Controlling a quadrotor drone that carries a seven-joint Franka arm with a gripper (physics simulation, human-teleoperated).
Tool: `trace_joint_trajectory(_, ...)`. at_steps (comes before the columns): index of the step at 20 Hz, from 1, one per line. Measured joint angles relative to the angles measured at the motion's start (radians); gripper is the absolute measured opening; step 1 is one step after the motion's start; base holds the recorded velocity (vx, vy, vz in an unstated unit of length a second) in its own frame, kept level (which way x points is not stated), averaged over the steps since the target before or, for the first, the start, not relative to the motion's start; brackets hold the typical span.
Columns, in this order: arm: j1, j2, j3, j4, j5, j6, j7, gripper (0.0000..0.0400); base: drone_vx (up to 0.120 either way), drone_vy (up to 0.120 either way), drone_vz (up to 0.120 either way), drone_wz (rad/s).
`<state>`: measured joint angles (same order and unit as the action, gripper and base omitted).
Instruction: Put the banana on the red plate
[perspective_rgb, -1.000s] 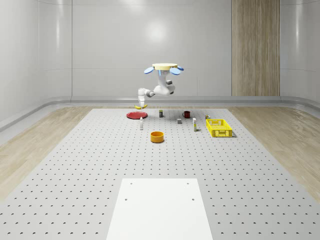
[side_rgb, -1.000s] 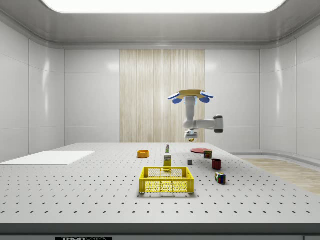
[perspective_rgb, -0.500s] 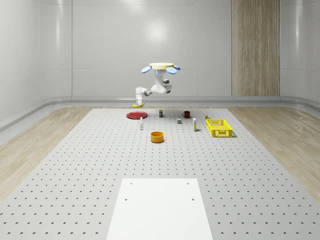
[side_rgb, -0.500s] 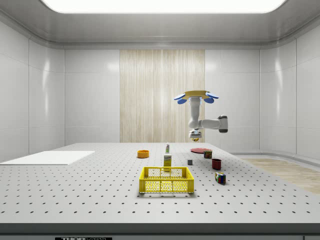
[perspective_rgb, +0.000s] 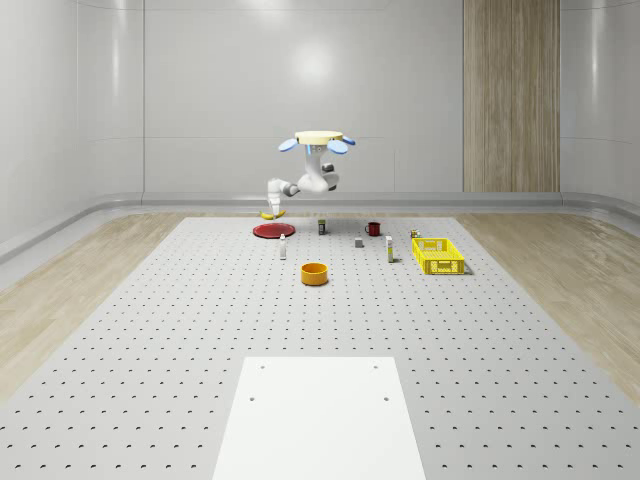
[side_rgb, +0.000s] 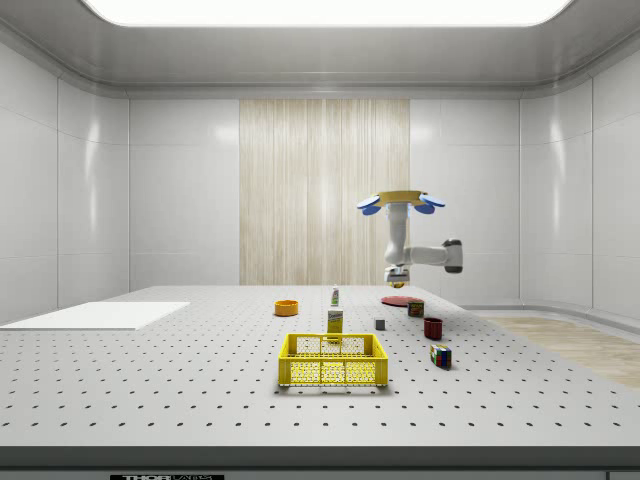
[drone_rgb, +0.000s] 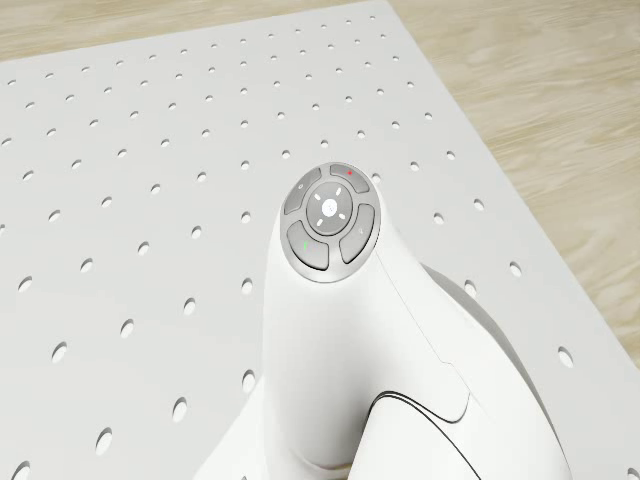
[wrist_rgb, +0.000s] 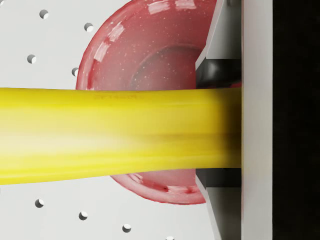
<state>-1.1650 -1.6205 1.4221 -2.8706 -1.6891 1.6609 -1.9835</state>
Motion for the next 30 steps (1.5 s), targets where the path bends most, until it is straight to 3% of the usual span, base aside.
trace_joint_trajectory(6,0.000,0.001,0.000,0.000,0.000,-0.001,-0.001,0.0193,0.000,-0.007,-0.060,0.000)
trace_joint_trajectory(14,0.000,0.002,-0.003,0.000,-0.003,-0.001,0.000,0.0193,0.000,-0.090,0.000,0.000)
trace_joint_trajectory(26,-0.025,-0.001,-0.133,0.026,-0.125,0.042,0.007,0.0193,0.000,0.000,0.000,0.000)
trace_joint_trajectory(30,-0.029,-0.001,-0.148,0.030,-0.144,0.047,0.028,0.0317,0.000,0.000,0.000,0.000)
